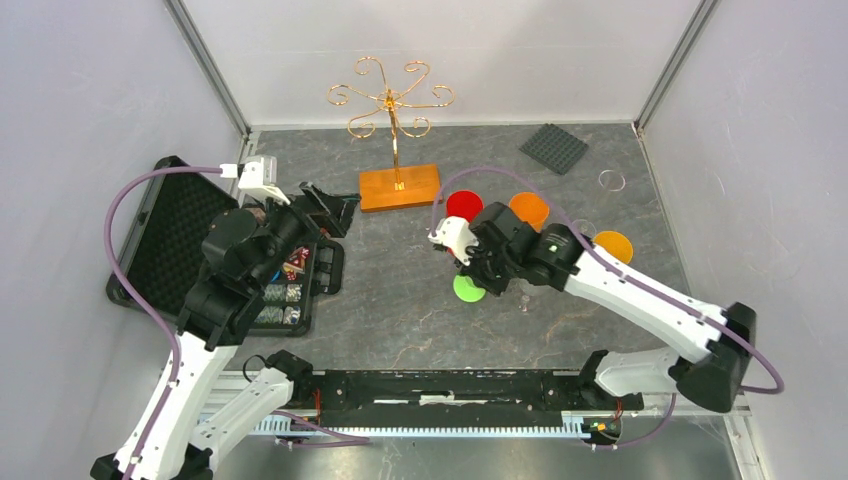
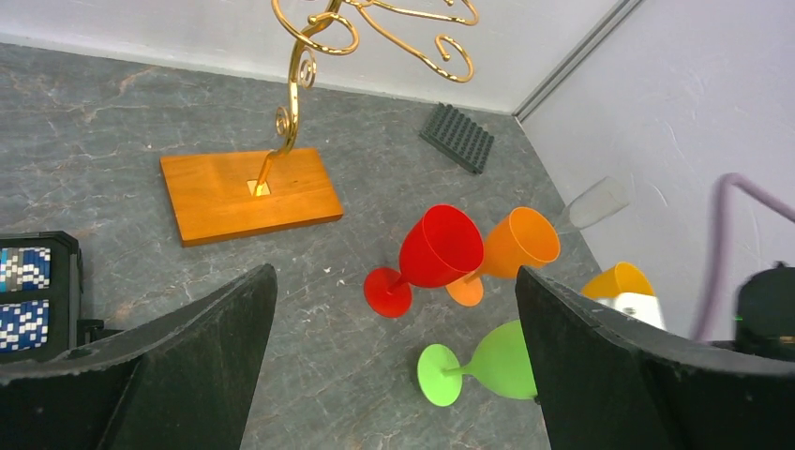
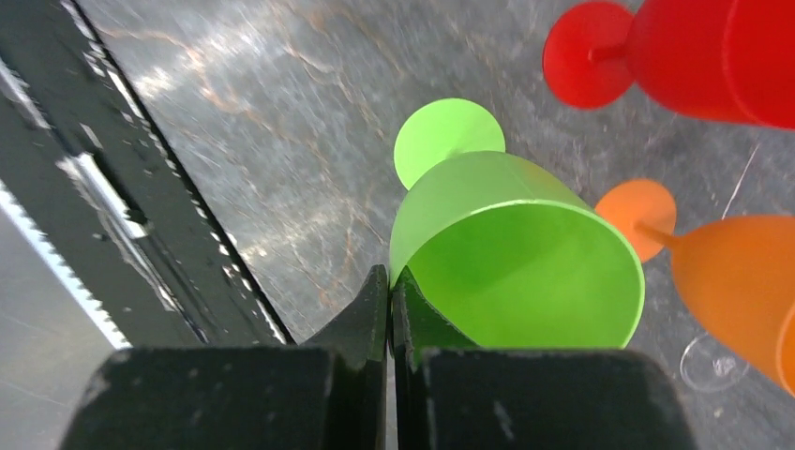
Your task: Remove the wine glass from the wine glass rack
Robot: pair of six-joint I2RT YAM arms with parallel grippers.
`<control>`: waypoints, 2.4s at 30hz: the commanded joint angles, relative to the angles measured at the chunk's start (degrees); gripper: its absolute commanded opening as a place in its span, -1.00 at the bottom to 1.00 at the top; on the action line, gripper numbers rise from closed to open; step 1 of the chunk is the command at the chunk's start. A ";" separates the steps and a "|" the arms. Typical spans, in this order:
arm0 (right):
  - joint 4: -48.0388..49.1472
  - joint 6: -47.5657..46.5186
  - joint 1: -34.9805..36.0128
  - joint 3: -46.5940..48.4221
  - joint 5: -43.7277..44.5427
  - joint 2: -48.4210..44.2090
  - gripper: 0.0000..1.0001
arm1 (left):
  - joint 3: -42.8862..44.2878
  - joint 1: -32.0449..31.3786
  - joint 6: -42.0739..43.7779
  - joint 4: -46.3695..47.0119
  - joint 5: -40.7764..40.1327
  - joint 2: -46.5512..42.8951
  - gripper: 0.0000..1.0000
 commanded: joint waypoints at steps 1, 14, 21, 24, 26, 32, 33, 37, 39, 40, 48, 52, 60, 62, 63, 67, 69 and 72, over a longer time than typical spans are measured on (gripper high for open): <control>-4.38 -0.62 0.82 2.68 8.75 4.41 -1.00 | 1.39 0.04 3.42 -0.92 0.52 0.36 1.00; -0.35 -1.55 1.41 2.69 1.86 7.35 -0.86 | 1.56 0.10 4.12 -2.26 -1.52 -0.91 1.00; 1.87 -2.44 1.81 3.52 -0.19 9.26 -0.43 | 2.44 0.05 4.83 -3.85 -3.15 -0.97 1.00; 2.43 -2.45 1.79 4.52 0.46 9.46 -0.20 | 3.12 0.10 4.93 -4.85 -4.23 -0.68 1.00; 3.01 -2.30 1.79 5.37 1.07 9.16 -0.11 | 3.84 0.10 4.92 -5.58 -4.62 -0.50 1.00; 6.79 -0.59 1.79 6.55 4.03 3.25 0.30 | 6.23 0.10 5.11 -9.85 -6.32 -0.16 1.00; 7.94 -0.36 1.81 6.18 4.89 1.18 0.41 | 6.39 0.10 5.47 -10.40 -6.38 -0.37 1.00; 11.81 1.54 1.78 3.15 16.38 -9.19 0.69 | 4.91 0.06 7.12 -10.22 -4.98 -3.15 1.00; 12.07 3.01 1.80 2.15 23.83 -14.72 0.76 | 3.98 0.02 7.27 -9.75 -4.88 -4.61 1.00; 11.96 3.76 1.78 1.64 28.44 -17.09 0.79 | 3.60 0.03 7.15 -9.74 -5.04 -5.34 1.00; 13.54 1.63 1.78 -4.34 62.22 -36.12 0.92 | 0.28 0.04 6.50 -8.00 -9.98 -15.06 1.00; 16.71 1.50 1.81 -4.27 70.75 -44.13 0.92 | -0.19 0.09 7.27 -7.81 -13.20 -20.45 1.00; 22.70 1.13 1.80 -5.17 74.45 -56.98 0.96 | -0.02 0.10 9.18 -8.25 -15.76 -23.36 1.00; 22.33 1.46 1.85 -4.85 74.53 -57.33 0.96 | -0.11 0.06 9.23 -8.24 -16.18 -23.29 1.00; 22.21 1.59 1.79 -4.73 74.54 -57.41 0.96 | -0.19 0.10 9.15 -8.25 -16.45 -23.18 1.00; 21.91 2.33 1.83 -5.08 74.88 -57.58 0.96 | -0.37 0.05 8.16 -8.42 -17.64 -22.49 1.00; 21.83 2.72 1.79 -5.48 74.91 -57.86 0.96 | -0.20 0.05 7.68 -8.96 -18.18 -21.78 1.00; 21.87 3.07 1.78 -6.07 75.15 -58.25 0.96 | -0.01 0.09 7.76 -9.17 -17.98 -21.20 1.00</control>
